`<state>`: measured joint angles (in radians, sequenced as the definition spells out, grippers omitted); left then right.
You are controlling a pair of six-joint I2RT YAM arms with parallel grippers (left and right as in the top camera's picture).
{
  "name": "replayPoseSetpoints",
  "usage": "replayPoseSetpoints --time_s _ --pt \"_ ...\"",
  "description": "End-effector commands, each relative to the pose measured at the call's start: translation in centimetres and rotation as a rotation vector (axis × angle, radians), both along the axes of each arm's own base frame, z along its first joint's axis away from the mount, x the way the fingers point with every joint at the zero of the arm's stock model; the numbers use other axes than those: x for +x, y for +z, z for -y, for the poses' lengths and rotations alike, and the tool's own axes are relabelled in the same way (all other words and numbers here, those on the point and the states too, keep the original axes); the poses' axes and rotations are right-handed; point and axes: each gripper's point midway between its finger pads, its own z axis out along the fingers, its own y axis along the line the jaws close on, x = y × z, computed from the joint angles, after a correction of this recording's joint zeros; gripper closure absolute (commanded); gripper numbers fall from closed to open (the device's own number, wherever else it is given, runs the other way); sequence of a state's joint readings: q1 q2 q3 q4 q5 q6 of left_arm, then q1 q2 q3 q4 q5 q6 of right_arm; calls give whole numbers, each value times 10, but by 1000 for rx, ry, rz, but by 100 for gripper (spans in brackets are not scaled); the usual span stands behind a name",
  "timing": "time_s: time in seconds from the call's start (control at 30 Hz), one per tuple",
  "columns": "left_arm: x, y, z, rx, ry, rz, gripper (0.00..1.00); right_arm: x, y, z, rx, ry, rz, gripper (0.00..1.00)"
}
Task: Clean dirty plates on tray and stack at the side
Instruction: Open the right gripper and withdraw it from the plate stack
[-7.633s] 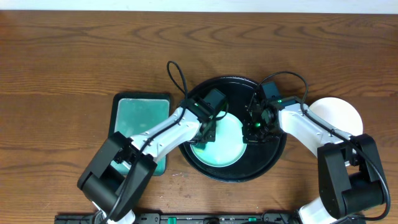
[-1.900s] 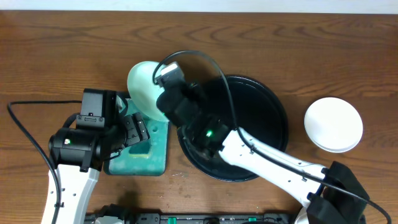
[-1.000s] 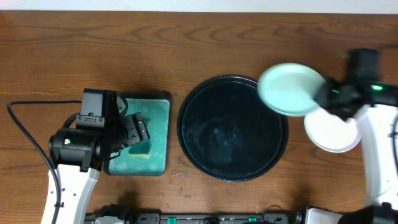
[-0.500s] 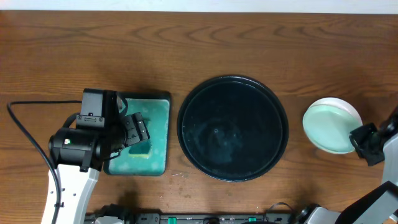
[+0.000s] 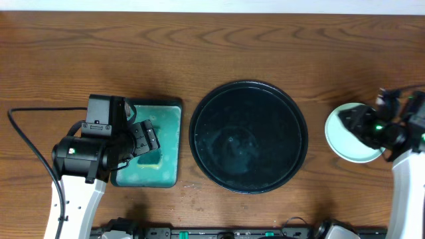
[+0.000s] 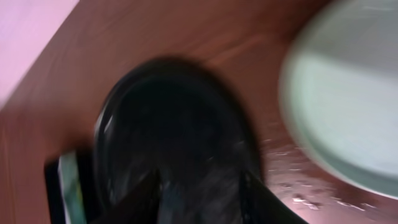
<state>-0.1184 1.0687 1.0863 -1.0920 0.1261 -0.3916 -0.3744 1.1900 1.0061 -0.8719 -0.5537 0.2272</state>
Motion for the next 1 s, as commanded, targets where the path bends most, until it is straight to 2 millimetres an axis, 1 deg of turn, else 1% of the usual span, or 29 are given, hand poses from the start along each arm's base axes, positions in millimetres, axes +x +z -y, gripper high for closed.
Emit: replayPoseSetpoints --time_s 0.0,0.17,0.3,0.43,0.47,0.57,0.67,0.8,0.9,0.93,0.97 --pt "3 6 -1 -1 -1 19 14 -9 19 -46 -59 236 92 63" --pt "3 6 0 -1 -2 19 14 -26 9 -91 -134 415 52 62" --pt "3 6 0 -1 -2 19 14 -33 -4 -114 -213 518 18 61" --pt "3 6 0 -1 -2 19 14 -34 -14 -139 -229 611 8 61" --pt "3 6 0 -1 -2 19 14 -34 -17 -143 -233 622 -2 61" --pt "8 8 0 -12 16 39 14 -32 -30 -142 -255 572 -71 61" --pt "9 8 0 -22 36 39 14 -32 -41 -145 -258 581 -111 61" --pt "10 7 0 -20 36 34 14 -32 -47 -146 -255 589 -133 60" --pt "10 7 0 -20 36 32 14 -29 -45 -147 -255 587 -119 55" --pt "10 7 0 -20 36 32 14 -29 -45 -147 -255 587 -117 48" --pt "10 7 0 -20 36 32 15 -29 -45 -147 -252 588 -117 25"
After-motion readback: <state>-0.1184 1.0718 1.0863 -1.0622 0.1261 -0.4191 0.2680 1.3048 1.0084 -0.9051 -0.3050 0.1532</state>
